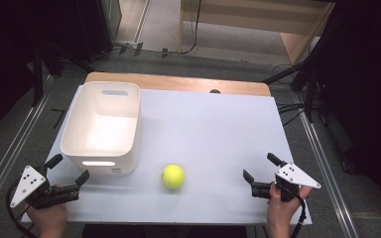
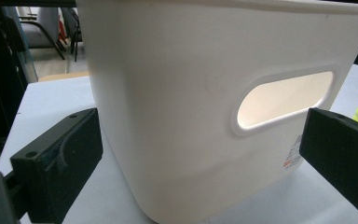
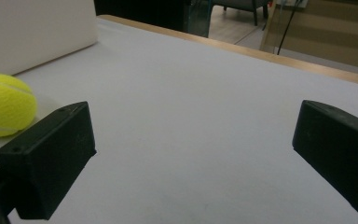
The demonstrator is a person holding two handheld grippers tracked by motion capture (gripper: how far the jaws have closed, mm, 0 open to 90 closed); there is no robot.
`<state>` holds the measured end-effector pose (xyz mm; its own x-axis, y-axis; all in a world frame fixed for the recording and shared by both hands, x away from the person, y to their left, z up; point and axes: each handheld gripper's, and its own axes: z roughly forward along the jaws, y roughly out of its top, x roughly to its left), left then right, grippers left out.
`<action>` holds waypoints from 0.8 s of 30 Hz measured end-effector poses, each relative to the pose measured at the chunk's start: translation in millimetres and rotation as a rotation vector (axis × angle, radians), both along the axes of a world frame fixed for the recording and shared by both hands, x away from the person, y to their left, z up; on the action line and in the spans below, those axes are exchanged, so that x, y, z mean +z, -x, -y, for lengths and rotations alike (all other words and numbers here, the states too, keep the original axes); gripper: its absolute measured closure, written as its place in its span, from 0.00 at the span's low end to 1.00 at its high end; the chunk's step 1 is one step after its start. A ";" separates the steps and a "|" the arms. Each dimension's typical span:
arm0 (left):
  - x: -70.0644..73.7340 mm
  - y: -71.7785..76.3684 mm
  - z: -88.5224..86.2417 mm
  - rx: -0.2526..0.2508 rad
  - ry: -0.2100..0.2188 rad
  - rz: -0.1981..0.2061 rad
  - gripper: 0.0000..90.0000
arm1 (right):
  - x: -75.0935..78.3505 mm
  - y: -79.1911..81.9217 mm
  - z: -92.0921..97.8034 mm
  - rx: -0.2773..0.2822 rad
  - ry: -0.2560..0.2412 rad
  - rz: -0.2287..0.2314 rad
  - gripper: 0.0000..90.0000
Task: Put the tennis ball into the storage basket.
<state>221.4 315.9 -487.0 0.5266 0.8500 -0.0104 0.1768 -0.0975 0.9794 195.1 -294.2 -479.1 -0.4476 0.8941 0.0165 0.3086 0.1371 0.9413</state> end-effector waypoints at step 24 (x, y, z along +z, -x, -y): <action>0.2 0.0 -0.7 0.000 0.001 0.001 0.00 | 22.5 -22.1 -44.9 0.192 0.072 -0.059 0.00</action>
